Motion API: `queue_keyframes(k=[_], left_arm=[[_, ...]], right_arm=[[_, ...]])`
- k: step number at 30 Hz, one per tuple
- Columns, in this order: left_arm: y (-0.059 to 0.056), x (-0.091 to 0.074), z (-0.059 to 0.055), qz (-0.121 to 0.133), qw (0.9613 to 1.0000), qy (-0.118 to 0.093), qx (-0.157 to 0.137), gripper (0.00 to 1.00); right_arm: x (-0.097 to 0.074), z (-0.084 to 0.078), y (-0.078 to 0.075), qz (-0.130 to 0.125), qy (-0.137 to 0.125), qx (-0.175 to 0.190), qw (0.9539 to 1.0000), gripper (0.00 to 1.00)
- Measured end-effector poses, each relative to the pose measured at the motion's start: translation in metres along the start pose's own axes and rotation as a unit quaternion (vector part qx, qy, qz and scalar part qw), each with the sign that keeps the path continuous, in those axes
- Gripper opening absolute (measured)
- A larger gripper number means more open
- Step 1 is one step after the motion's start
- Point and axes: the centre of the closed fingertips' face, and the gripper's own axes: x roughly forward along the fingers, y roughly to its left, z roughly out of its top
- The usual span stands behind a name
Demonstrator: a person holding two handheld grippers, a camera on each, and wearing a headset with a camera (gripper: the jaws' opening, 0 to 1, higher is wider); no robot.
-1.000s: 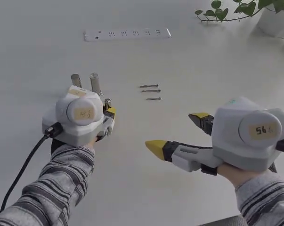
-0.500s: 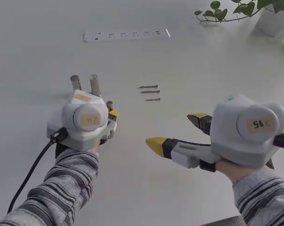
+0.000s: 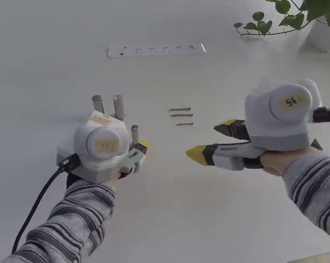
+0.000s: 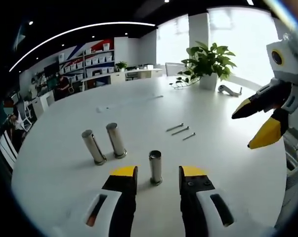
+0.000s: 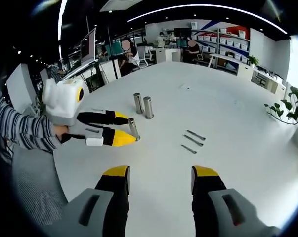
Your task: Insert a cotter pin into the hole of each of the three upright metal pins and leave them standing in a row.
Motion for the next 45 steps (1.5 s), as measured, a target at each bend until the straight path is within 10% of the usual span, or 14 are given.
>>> queue_keyframes(k=[15, 20, 45], left_arm=[[0.001, -0.05, 0.004, -0.032, 0.9994, -0.013, -0.001, 0.63], [-0.003, -0.062, 0.005, -0.057, 0.9979, -0.027, -0.017, 0.66], [0.026, -0.09, -0.002, 0.002, 0.9982, -0.031, -0.051, 0.61]], right_arm=[[0.048, 0.012, -0.036, 0.053, 0.103, -0.127, 0.9852, 0.23], [0.058, 0.003, -0.045, 0.045, 0.147, -0.185, 0.9707, 0.23], [0.089, -0.01, -0.059, 0.087, 0.191, -0.196, 0.9578, 0.03]])
